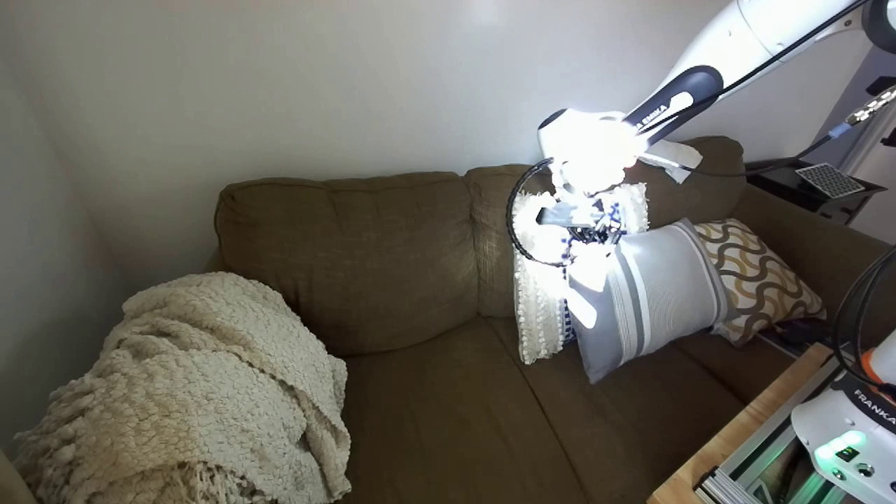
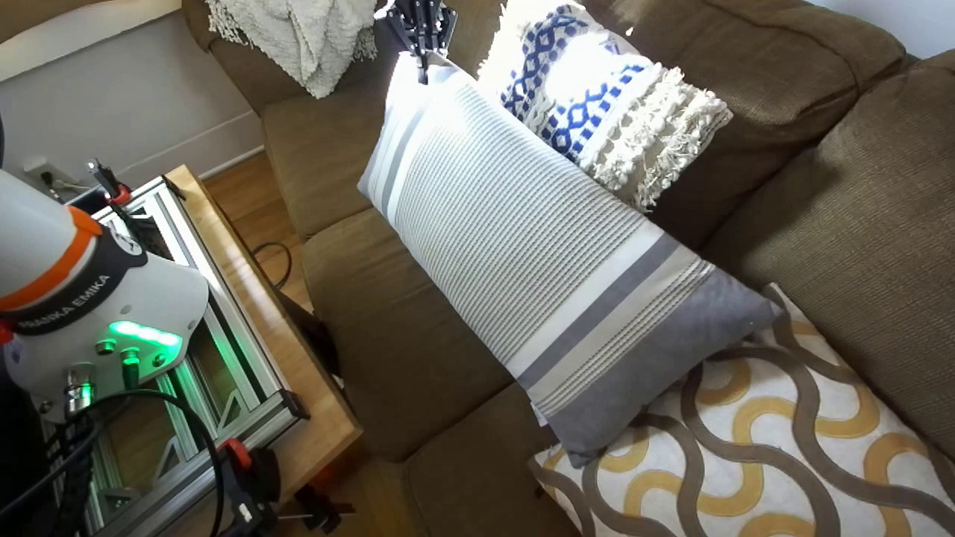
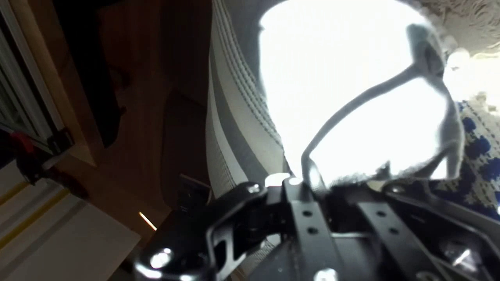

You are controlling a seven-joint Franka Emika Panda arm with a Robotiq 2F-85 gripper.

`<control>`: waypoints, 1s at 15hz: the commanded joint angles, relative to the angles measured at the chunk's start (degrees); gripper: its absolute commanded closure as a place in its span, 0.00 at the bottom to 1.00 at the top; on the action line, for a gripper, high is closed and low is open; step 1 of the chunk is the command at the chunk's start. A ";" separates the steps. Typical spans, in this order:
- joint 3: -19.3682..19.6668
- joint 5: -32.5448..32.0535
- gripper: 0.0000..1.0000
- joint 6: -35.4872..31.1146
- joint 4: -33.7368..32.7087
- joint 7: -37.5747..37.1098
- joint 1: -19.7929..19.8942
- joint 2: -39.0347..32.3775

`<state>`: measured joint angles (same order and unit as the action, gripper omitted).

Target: Put the pillow upright

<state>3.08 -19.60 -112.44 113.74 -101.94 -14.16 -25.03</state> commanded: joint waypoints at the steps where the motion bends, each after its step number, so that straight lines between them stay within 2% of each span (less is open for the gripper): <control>1: -1.22 2.77 0.97 2.88 -4.39 -4.79 -0.08 -2.07; 9: -1.86 2.93 0.97 4.42 -11.65 -9.36 -1.58 -6.91; 10: -1.57 2.62 0.62 4.74 -12.55 -9.90 -1.71 -7.59; 12: -1.08 2.59 0.55 5.52 -13.54 -11.22 -1.65 -8.20; 15: -0.90 0.46 0.31 3.58 -11.50 -8.98 -1.11 -6.12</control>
<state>1.78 -17.37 -108.77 101.39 -112.01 -15.55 -32.43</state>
